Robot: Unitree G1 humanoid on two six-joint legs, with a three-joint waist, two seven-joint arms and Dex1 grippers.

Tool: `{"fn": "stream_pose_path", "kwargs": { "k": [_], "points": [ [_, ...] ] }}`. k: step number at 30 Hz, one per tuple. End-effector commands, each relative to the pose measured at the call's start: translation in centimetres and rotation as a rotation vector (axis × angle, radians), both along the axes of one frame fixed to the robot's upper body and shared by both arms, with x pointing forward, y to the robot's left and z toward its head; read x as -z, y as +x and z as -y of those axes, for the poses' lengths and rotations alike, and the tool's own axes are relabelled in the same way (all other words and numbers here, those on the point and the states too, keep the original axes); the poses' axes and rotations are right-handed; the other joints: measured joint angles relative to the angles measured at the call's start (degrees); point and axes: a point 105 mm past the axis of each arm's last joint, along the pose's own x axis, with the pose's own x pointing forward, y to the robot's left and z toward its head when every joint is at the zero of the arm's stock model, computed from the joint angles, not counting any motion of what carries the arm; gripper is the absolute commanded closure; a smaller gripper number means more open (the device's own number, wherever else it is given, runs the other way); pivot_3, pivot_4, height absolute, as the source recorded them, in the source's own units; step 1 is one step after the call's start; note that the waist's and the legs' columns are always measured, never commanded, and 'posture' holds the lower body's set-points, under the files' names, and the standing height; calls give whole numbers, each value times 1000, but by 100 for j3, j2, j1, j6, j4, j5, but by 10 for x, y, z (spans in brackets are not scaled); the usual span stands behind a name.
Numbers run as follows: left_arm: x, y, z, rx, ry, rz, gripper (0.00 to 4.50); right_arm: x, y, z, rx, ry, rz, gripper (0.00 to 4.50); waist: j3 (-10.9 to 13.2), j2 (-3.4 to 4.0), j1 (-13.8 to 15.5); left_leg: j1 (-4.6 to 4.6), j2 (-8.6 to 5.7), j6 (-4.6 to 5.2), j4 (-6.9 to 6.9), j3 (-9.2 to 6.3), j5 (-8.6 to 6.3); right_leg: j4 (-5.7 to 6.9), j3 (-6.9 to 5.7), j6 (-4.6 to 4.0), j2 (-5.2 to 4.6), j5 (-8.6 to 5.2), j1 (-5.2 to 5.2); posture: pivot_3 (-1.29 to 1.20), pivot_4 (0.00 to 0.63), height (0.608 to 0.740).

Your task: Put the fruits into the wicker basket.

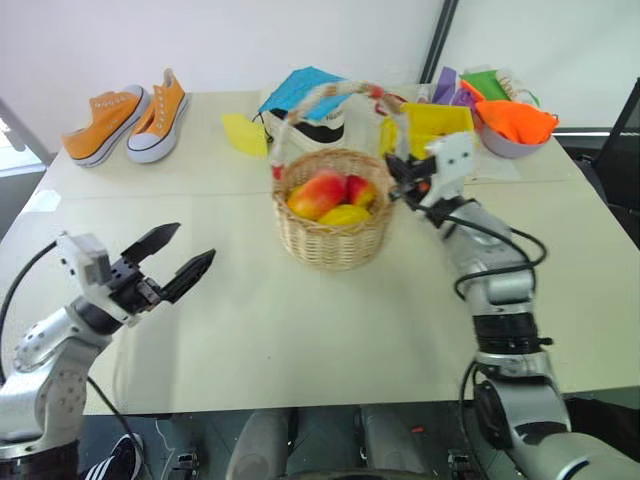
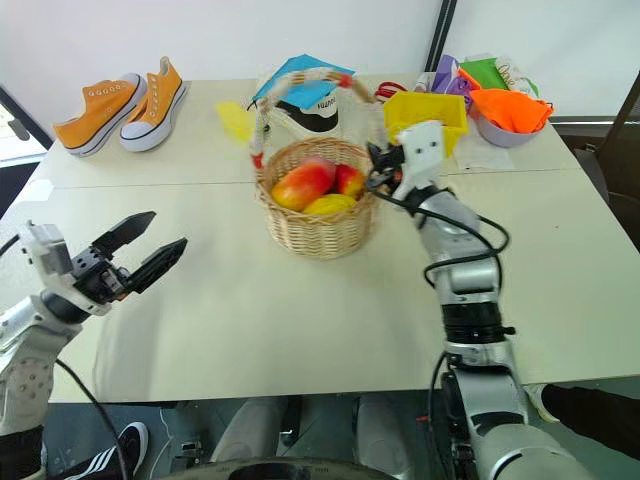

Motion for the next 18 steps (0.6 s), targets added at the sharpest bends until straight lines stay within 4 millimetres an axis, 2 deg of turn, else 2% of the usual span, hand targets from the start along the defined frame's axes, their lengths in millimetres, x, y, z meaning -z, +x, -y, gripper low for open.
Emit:
{"fn": "stream_pose_path", "kwargs": {
  "k": [1, 3, 5, 7, 12, 17, 18],
  "points": [
    [-3, 3, 3, 15, 4, 20, 0, -34, -24, 48, 69, -25, 113, 4487, 1, 1, 1, 0, 1, 0, -1, 0, 0, -1, 0, 0, 0, 0, 0, 0, 150, 740],
    [-2, 4, 4, 30, 4, 16, 0, -35, -33, 75, 131, -61, 102, 4487, 2, 2, 3, 0, 0, 1, -4, 0, 0, -3, -1, 1, 0, -2, 0, 0, 150, 740],
    [1, 6, 9, 69, 0, 6, 0, -35, -43, 126, 289, -87, 91, 4487, 2, 3, -7, -1, 1, 2, -5, 0, 0, -4, -1, 1, 0, -2, 1, 0, 150, 740],
    [1, 6, 13, 104, -10, -3, 0, -35, -51, 152, 376, -108, 89, 4487, 2, 3, -6, 0, 1, 2, -2, 1, 0, -4, -1, 1, 0, -2, 5, 0, 150, 740],
    [5, 2, 36, 266, 71, 5, 0, -27, -71, 196, 552, -94, 113, 4487, 2, 4, -13, 5, 2, 3, 3, 11, 0, -3, 3, 1, 0, -1, 9, 0, 150, 740],
    [6, 7, 42, 327, 94, 1, 0, -14, -78, 217, 668, -146, 102, 4487, 0, 8, -6, 5, 2, 4, 5, 12, 1, -3, 2, 1, 0, -1, 11, 0, 150, 740],
    [6, 8, 43, 328, 94, 3, 0, -13, -79, 218, 674, -152, 107, 3987, 0, 8, -6, 6, 1, 4, 7, 12, 1, -2, 2, 1, 0, -1, 12, 0, 150, 740]
  ]
}}
